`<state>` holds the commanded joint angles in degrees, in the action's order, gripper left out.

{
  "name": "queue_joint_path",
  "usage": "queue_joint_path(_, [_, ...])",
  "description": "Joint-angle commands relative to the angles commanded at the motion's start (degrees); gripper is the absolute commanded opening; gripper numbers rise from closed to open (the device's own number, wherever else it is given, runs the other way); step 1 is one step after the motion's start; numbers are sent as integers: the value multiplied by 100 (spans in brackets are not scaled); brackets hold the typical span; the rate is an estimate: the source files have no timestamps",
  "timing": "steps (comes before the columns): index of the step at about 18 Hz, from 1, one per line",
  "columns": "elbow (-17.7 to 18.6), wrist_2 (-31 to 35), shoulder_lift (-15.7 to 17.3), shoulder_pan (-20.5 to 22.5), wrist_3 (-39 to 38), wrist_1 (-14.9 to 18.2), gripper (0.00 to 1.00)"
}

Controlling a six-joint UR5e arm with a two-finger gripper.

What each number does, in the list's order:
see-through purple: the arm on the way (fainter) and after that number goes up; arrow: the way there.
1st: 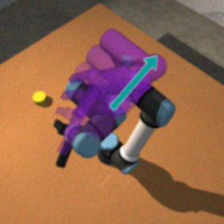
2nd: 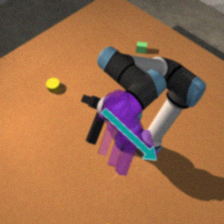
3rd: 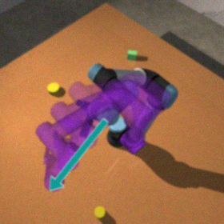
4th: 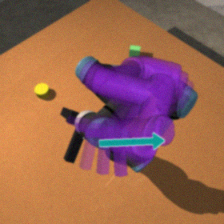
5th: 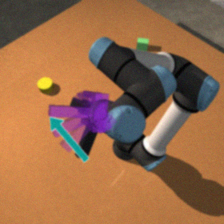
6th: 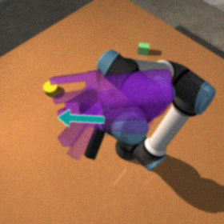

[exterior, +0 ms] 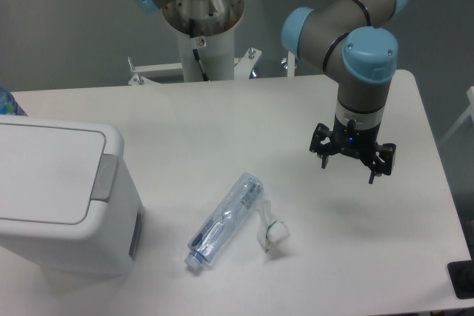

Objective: Open the trash can
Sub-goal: 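Move the open gripper over the table toward the white trash can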

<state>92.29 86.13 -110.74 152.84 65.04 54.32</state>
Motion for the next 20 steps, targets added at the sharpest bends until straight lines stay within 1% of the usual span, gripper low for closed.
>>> queue_joint_path(6, [-70, -61, 35, -35, 0, -44, 100])
queue_joint_path(9, [-105, -141, 114, -210, -79, -61, 100])
queue_joint_path(10, [-105, -176, 158, -289, -210, -62, 100])
queue_joint_path(12, [-123, -342, 211, -456, -788, -62, 100])
queue_joint_path(14, [-167, -570, 316, -606, -1534, -88, 100])
queue_joint_path(16, [-272, -720, 369, -816, -2212, -88, 100])
queue_joint_path(20, [-413, -966, 562, -1195, -3302, -88, 100])
